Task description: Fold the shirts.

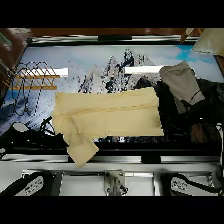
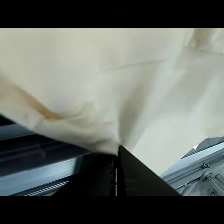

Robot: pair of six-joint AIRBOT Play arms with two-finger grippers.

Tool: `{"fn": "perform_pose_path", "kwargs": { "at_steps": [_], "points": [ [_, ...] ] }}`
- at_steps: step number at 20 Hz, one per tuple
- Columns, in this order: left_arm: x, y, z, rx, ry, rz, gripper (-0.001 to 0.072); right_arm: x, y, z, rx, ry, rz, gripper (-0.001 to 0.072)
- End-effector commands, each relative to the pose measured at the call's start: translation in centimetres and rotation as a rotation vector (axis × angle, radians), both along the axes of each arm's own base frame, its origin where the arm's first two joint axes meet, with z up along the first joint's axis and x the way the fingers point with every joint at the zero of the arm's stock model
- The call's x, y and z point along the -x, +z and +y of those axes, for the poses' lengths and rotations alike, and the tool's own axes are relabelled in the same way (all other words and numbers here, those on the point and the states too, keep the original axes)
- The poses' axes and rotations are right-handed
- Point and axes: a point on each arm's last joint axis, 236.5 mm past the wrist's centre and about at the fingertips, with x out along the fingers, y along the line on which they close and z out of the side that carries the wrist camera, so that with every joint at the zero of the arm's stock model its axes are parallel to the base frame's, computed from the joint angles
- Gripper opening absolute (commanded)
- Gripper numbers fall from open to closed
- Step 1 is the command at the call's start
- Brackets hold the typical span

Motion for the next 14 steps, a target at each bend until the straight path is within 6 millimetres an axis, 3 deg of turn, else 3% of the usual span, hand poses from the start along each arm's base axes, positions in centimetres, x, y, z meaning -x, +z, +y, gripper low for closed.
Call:
{"fn": "perform_pose_path", "kwargs": {
  "at_steps": [1,3,5,8,12,13,14],
  "points": [
    [0.0,0.3,-0.1,0.002,-0.008,-0.013,0.0031,0.4,-1.5,0.9,-0.023,-0.044,-0.005,0.0641],
    [0.0,0.4,-0.1,0.002,-0.007,-0.013,0.0031,-0.1,-1.7,1.1,-0.031,-0.064,-0.024,0.0641],
    [0.0,0.4,-0.1,0.002,-0.006,-0.012,0.0031,-1.0,-1.6,1.4,-0.043,-0.085,-0.052,0.0553],
    [0.0,0.4,-0.1,0.002,-0.006,-0.012,0.0031,-1.3,-2.1,2.9,-0.034,-0.047,-0.053,0.0554],
    [-0.1,0.5,-0.1,0.004,-0.011,-0.013,0.0031,-0.2,-3.8,5.2,-0.033,0.037,0.014,0.0554],
    [-0.5,0.8,0.0,0.001,-0.013,-0.027,0.0031,-0.1,-3.8,5.5,-0.033,0.051,0.014,0.0454],
    [-1.2,1.1,0.2,-0.004,-0.013,-0.046,0.0031,-0.2,-3.6,5.7,-0.031,0.058,0.005,0.0230]
  ]
}}
